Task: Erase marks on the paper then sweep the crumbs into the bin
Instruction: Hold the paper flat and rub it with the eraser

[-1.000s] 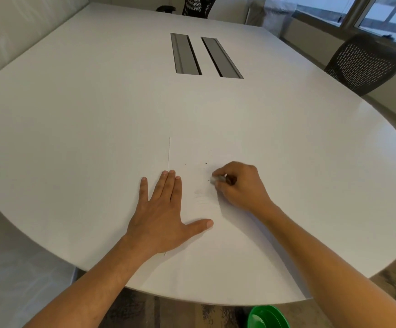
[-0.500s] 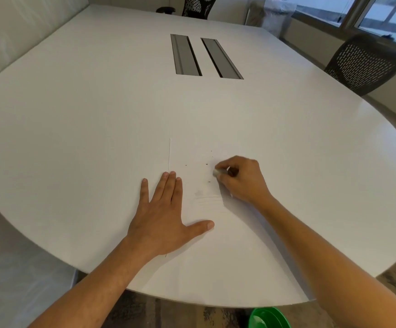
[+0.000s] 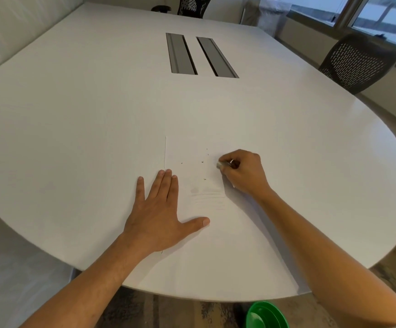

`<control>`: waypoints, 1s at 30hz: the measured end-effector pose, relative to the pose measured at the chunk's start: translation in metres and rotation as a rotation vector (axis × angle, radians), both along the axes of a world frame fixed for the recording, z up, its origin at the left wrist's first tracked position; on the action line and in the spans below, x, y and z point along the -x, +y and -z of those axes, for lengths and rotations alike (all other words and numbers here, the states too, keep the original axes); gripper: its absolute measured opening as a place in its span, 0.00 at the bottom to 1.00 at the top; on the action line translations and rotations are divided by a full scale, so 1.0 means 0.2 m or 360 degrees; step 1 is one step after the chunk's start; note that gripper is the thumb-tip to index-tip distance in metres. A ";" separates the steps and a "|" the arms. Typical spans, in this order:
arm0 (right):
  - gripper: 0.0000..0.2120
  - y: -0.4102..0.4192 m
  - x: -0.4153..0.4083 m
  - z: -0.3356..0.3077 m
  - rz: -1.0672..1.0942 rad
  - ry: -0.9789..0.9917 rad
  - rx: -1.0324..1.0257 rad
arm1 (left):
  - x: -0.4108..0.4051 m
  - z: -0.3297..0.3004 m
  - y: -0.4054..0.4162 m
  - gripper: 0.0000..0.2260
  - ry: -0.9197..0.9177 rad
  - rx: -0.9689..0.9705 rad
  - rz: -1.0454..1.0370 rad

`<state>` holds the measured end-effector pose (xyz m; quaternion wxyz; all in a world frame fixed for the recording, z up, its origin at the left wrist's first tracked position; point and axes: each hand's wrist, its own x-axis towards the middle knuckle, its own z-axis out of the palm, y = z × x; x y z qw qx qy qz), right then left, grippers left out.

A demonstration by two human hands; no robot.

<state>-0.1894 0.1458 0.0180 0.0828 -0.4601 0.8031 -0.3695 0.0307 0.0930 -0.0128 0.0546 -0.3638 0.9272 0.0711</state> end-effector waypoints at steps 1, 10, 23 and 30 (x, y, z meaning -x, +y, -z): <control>0.03 0.05 -0.04 0.00 -0.0041 -0.0006 0.0008 | 0.00 0.00 0.00 0.55 0.0006 0.0004 0.0001; 0.04 0.08 -0.02 0.02 -0.0048 0.0033 0.0030 | 0.00 0.00 0.00 0.55 -0.0023 0.0017 0.0010; 0.08 0.17 -0.23 0.05 -0.0427 0.0069 -0.0008 | 0.00 0.01 0.00 0.54 0.0002 -0.0005 0.0002; 0.05 -0.16 -0.03 0.00 -0.0113 0.0041 0.0001 | 0.00 -0.01 0.00 0.55 -0.0042 -0.0001 0.0004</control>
